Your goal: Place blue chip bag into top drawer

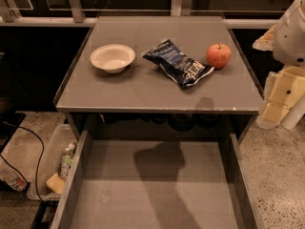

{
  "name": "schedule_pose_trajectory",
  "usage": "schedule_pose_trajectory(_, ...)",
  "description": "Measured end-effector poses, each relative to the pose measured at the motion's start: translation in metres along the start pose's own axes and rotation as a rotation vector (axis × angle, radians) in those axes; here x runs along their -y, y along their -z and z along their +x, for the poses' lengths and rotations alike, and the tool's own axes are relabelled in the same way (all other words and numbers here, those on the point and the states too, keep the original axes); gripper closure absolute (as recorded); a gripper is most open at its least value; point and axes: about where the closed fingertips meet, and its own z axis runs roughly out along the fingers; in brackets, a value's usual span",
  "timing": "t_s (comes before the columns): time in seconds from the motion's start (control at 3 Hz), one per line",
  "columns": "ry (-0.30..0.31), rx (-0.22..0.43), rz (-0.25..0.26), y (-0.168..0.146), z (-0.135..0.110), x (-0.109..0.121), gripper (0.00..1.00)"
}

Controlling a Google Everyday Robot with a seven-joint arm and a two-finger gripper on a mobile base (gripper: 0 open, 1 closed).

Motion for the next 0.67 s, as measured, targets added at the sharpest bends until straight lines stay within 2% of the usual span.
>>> schedule_pose_trajectory(0.33, 0.000, 0.000, 0.000, 0.0000, 0.0000, 0.0000, 0.00)
schedule_pose_trajectory(0.67, -0.001, 0.027, 0.019, -0.0027, -0.0065, 0.0050, 0.00)
